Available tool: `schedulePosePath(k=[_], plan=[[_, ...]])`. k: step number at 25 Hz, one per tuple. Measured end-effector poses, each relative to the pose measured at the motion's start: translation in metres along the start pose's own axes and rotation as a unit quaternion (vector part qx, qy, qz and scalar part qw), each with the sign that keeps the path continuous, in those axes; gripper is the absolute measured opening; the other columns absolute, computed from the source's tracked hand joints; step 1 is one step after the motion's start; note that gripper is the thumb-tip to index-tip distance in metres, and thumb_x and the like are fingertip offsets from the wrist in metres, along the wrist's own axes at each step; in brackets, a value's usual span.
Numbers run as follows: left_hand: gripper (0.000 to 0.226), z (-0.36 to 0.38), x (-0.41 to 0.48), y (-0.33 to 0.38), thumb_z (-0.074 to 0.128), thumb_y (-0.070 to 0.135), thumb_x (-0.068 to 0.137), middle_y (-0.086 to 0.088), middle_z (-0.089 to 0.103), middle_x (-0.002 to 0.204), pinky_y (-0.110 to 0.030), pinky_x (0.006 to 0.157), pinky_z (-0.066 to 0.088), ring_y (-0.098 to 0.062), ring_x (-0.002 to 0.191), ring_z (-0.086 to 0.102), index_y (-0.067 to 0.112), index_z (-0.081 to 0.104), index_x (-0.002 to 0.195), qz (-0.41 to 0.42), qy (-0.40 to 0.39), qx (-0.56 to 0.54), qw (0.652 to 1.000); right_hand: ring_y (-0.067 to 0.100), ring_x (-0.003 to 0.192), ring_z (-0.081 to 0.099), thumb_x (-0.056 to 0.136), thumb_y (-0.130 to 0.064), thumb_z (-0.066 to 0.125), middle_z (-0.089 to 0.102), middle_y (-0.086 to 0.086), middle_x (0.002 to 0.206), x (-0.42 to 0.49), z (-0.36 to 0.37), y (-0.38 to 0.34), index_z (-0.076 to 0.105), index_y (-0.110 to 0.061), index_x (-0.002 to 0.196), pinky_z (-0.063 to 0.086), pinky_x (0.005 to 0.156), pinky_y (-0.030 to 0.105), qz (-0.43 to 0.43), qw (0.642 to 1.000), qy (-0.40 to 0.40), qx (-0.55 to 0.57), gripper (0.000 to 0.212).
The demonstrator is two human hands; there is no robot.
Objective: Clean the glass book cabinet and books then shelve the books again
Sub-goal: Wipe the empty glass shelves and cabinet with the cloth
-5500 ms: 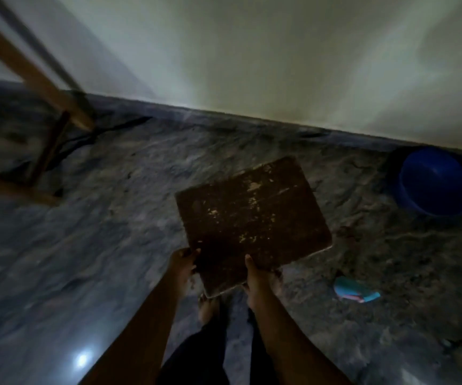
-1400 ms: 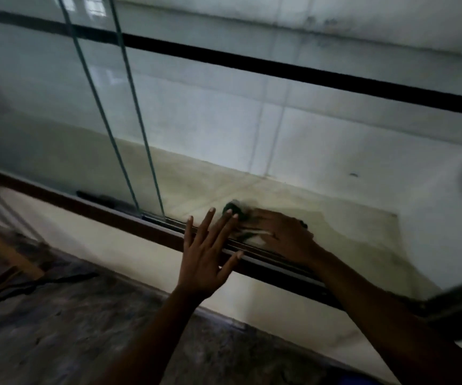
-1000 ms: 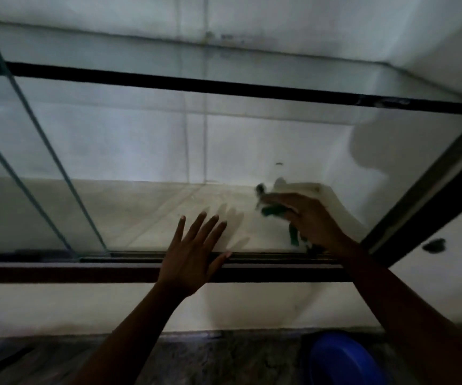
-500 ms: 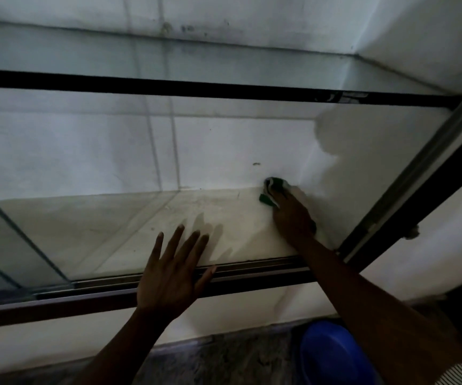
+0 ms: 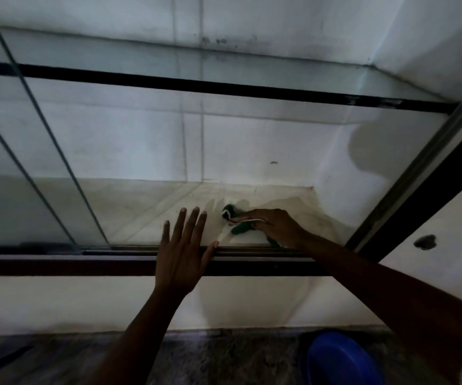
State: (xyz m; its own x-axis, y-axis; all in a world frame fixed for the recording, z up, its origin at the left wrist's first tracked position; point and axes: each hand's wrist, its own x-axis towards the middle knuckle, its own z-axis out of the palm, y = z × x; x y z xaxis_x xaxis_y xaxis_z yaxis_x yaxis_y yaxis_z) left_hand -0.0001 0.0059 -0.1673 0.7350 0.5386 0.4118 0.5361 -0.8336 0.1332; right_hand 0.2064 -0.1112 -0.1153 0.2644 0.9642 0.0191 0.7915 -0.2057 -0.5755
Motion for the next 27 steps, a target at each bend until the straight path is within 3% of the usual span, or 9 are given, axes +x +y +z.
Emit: schedulePosePath(k=[3,5,7,9,12,20,24,26,27], plan=[[0.066,-0.003,-0.004,-0.002,0.016,0.057,0.096,-0.006,0.036,0.149,-0.051,0.107,0.033,-0.027,0.140,0.026,0.015,0.035,0.143,0.014,-0.022,-0.022,0.999,0.001,0.093,0.060,0.093,-0.007,0.050,0.068,-0.010,0.106,-0.018,-0.002,-0.017,0.060,-0.021,0.124,0.040,0.078,0.014,0.005,0.999,-0.033,-0.012,0.035],[0.066,-0.005,-0.003,-0.004,0.016,0.058,0.096,-0.005,0.038,0.148,-0.051,0.107,0.033,-0.027,0.140,0.027,0.017,0.037,0.143,0.021,-0.035,-0.044,0.998,-0.013,0.060,0.054,0.094,-0.005,0.048,0.059,-0.035,0.062,-0.027,-0.005,-0.030,0.058,-0.022,0.124,0.035,0.060,0.005,0.016,0.999,-0.044,-0.010,0.036],[0.066,-0.010,-0.004,-0.005,0.014,0.058,0.096,-0.004,0.040,0.147,-0.052,0.108,0.033,-0.026,0.140,0.027,0.018,0.038,0.142,0.034,-0.043,-0.060,0.997,-0.020,0.053,0.049,0.095,-0.003,0.045,0.048,-0.042,0.049,-0.036,-0.007,-0.041,0.058,-0.016,0.125,0.035,0.055,0.003,0.034,0.999,-0.033,0.018,0.035],[0.068,-0.018,-0.007,-0.002,0.011,0.060,0.095,-0.003,0.035,0.150,-0.052,0.111,0.028,-0.024,0.142,0.022,0.019,0.034,0.144,0.040,-0.040,-0.106,0.993,-0.019,0.057,0.051,0.093,0.001,0.045,0.055,-0.040,0.061,-0.044,-0.010,-0.053,0.060,-0.010,0.123,0.037,0.058,0.002,0.034,0.997,-0.015,0.062,0.035],[0.072,-0.028,-0.024,0.008,0.010,0.070,0.089,0.007,0.021,0.153,-0.042,0.118,0.011,-0.013,0.145,0.009,0.027,0.025,0.144,-0.015,0.000,-0.225,0.974,-0.001,0.098,0.058,0.093,0.000,0.046,0.061,-0.012,0.110,-0.049,-0.019,-0.066,0.061,-0.013,0.120,0.041,0.084,0.010,-0.005,0.991,0.018,0.131,0.033],[0.068,-0.061,-0.191,0.001,0.029,0.080,0.079,0.007,0.038,0.140,-0.032,0.109,0.029,-0.010,0.131,0.035,0.034,0.041,0.127,-0.321,0.088,-0.224,0.916,-0.012,0.109,0.052,0.095,-0.009,0.046,0.054,-0.025,0.119,-0.032,0.041,-0.119,0.052,-0.034,0.121,0.036,0.088,0.004,-0.230,0.949,-0.135,0.170,0.037],[0.057,-0.092,-0.300,0.011,0.047,0.066,0.078,-0.001,0.054,0.124,-0.019,0.096,0.035,-0.012,0.116,0.047,0.024,0.054,0.115,-0.526,0.148,-0.225,0.807,-0.001,0.115,0.053,0.091,-0.005,0.049,0.059,-0.013,0.123,-0.024,0.116,-0.173,0.054,-0.043,0.113,0.041,0.095,0.014,-0.304,0.892,-0.273,0.194,0.044],[0.014,-0.109,-0.353,0.025,0.056,0.031,0.092,-0.001,0.058,0.111,-0.020,0.087,0.038,-0.016,0.108,0.054,0.024,0.056,0.104,-0.616,0.220,-0.204,0.728,0.002,0.114,0.054,0.090,0.002,0.051,0.060,-0.009,0.123,-0.035,0.162,-0.210,0.057,-0.039,0.114,0.042,0.094,0.013,-0.339,0.860,-0.338,0.175,0.047],[0.011,-0.116,-0.378,0.031,0.054,0.015,0.094,-0.001,0.059,0.107,-0.020,0.083,0.038,-0.017,0.105,0.055,0.023,0.057,0.102,-0.648,0.252,-0.178,0.697,0.001,0.112,0.053,0.089,0.004,0.052,0.059,-0.010,0.121,-0.044,0.186,-0.230,0.059,-0.032,0.116,0.040,0.091,0.007,-0.358,0.842,-0.368,0.166,0.046]])
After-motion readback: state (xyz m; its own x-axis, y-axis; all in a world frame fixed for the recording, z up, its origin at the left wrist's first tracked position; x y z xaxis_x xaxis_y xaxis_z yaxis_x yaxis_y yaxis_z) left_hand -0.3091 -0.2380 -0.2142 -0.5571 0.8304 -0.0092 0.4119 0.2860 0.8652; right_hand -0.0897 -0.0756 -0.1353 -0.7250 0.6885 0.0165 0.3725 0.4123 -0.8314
